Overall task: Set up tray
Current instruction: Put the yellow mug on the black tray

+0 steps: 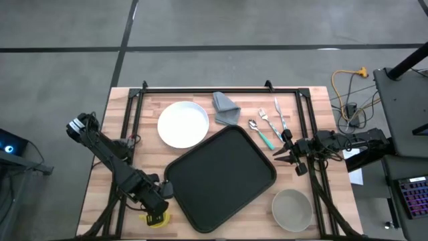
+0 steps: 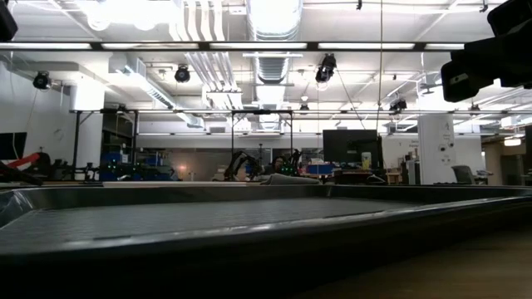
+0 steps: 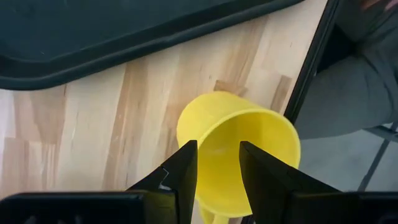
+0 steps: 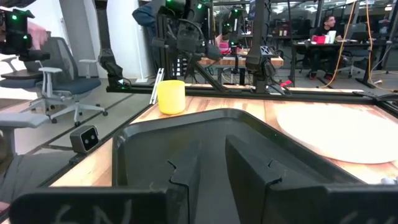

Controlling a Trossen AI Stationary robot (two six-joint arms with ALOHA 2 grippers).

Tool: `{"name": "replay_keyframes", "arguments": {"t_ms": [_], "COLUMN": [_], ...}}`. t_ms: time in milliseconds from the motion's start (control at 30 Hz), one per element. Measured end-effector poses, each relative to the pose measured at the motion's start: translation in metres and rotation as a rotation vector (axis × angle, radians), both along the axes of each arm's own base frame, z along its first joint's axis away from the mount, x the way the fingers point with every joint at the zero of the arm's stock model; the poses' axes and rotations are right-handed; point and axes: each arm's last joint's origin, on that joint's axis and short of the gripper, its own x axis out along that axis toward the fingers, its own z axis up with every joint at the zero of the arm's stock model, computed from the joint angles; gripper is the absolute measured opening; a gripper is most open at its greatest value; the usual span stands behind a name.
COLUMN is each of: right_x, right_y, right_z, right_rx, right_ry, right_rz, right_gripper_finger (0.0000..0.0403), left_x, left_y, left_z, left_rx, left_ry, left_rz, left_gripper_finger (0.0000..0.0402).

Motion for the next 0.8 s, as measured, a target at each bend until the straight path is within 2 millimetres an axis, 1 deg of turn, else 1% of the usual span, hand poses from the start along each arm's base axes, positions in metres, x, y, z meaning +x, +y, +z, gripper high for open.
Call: {"name": "replay_keyframes", "arguments": {"t_ms": [267, 500, 800], "right_x": [0.0, 0.0, 0.0], "right_y": [0.0, 0.0, 0.0], "right_z": [0.0, 0.0, 0.0], "right_rx": [0.0, 0.0, 0.0], "right_ry": [0.0, 0.0, 0.0], "right_rz": [0.0, 0.0, 0.0], "right_gripper_finger": [0.0068, 0.0068, 0.0068], "left_x": [0.002, 0.002, 0.006], "left_y": [-0.003, -0.003, -0.006], "left_z": [-0.007, -0.02, -0.03], "left_rx": [0.013, 0.046, 0.069], "left_ry": [0.024, 0.063, 0.088], "left_rz": [-0.003, 0.004, 0.004], "left_gripper_finger": [0.0104, 0.0104, 0.0104]}}
